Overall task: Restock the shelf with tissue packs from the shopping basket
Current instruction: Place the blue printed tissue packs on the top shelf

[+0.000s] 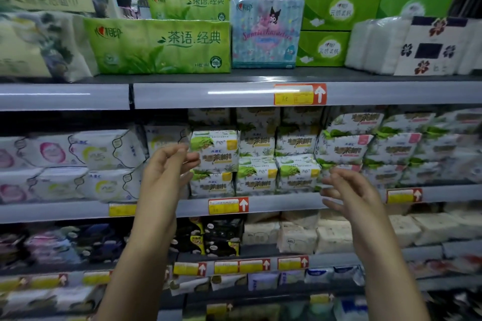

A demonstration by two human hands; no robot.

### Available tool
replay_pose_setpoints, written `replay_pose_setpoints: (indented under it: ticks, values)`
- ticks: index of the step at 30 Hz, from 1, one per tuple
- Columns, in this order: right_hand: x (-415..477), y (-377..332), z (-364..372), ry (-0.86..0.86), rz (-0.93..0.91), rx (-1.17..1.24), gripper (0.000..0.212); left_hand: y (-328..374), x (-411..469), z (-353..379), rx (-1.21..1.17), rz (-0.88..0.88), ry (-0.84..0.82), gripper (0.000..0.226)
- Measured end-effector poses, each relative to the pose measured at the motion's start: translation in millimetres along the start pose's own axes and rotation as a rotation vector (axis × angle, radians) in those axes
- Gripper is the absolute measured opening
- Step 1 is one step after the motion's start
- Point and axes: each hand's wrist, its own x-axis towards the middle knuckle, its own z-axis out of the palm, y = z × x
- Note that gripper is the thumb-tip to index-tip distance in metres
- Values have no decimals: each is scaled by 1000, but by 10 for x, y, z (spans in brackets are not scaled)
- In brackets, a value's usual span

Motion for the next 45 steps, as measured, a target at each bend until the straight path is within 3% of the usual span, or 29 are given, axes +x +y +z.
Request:
replay_pose_setpoints:
  ticks: [5,11,30,33,39,45]
  values:
    - [-379,92,323,-40,23,-5,8,-86,-124,-417,81,-44,-58,17]
    - [-689,231,725,-119,120,-56,10,-156,-216,-815,276,-48,-318,15]
    - [-931,972,744,-141,257,-172,9,-858,-301,-1077,270,-245,-336,6]
    - [-966,1249,692,-162,300,-208,10,-1146,-477,-1165,255,-293,-343,23]
    - [-1029,1973,563,-110,400,-211,12,-1831,-638,-1230,256,-417,-274,32]
    - [-871,2819,580,-124,431,-260,18,-2821,-735,-1306,287,-484,-177,11]
